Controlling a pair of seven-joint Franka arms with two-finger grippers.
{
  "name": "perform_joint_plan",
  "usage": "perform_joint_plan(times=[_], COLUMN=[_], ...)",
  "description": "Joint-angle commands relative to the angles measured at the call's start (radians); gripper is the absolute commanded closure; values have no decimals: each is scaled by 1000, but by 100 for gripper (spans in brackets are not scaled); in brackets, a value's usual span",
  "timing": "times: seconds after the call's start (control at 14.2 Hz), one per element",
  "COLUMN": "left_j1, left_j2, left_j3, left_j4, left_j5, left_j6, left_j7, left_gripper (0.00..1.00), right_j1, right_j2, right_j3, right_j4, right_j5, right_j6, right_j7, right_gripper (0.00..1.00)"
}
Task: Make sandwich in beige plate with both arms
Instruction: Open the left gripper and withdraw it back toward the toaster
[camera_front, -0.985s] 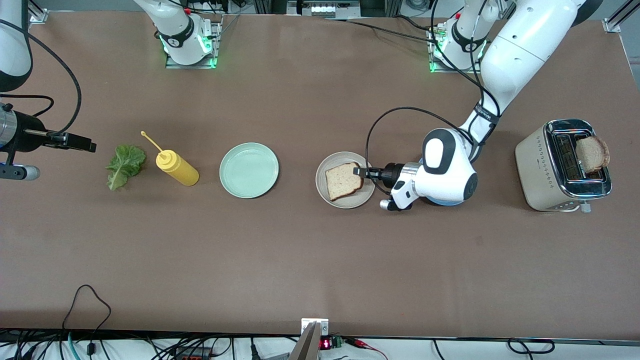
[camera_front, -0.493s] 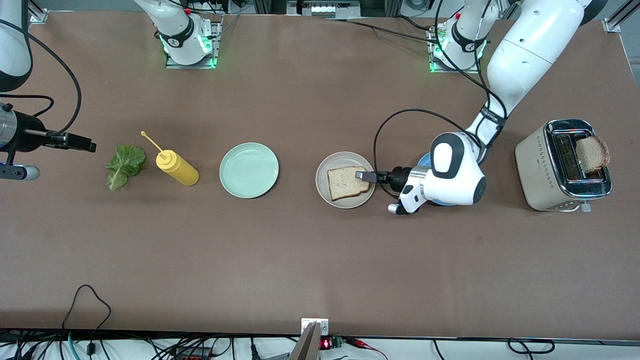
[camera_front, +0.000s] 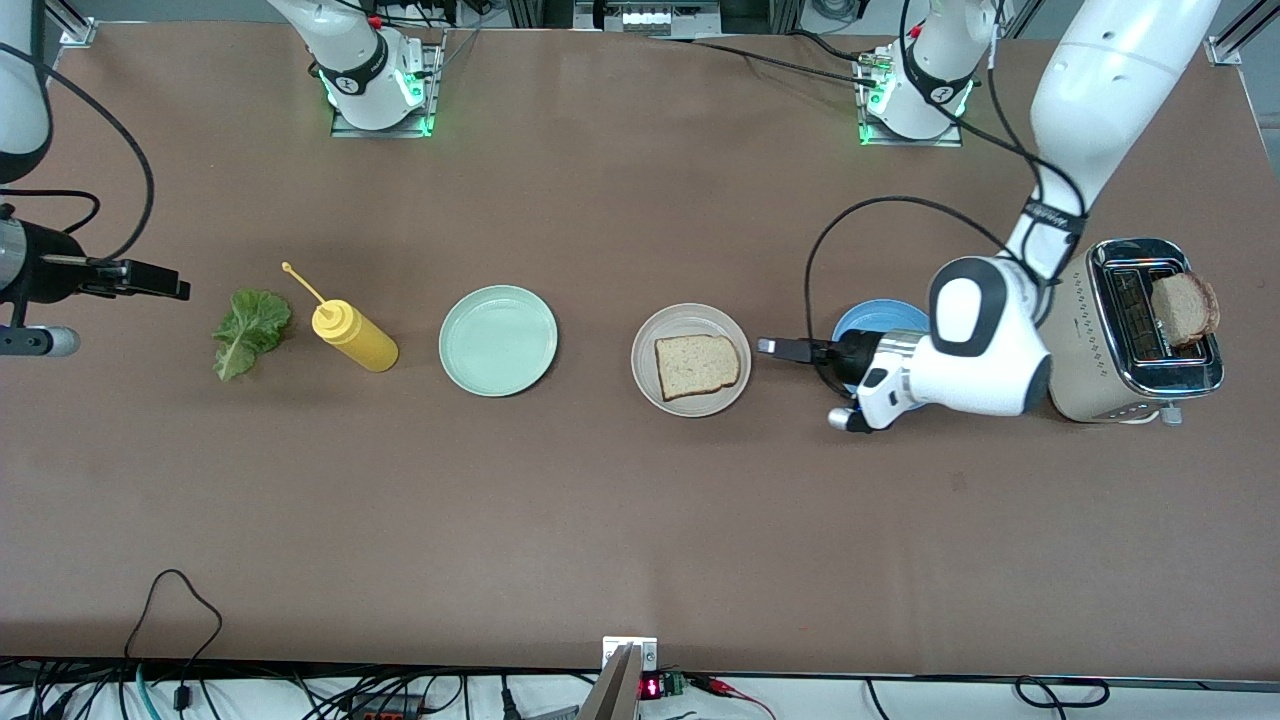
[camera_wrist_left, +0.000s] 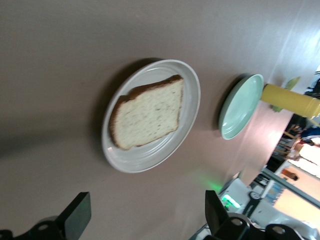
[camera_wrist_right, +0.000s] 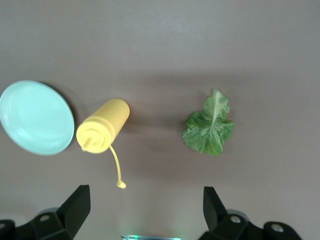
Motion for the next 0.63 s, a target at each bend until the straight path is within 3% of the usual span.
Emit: perform_joint_plan(times=[0.0, 0.28, 0.56], left_j1=[-52, -59, -68], left_j2=[-90, -153, -184], left_j3=[112, 219, 255], left_j4=[-21, 40, 178], left_j5=[124, 329, 624], left_j6=[-49, -65, -69], left_j7=[12, 20, 17], left_gripper=[0, 0, 0], right_j1=[-99, -163, -187], right_j2=[-13, -31, -108], right_j3=[3, 3, 3], right_j4=[-60, -127, -276], right_j5=[81, 92, 93], right_j6=[2, 12, 105], right_j7=[-196, -327, -433], right_gripper=[0, 0, 0])
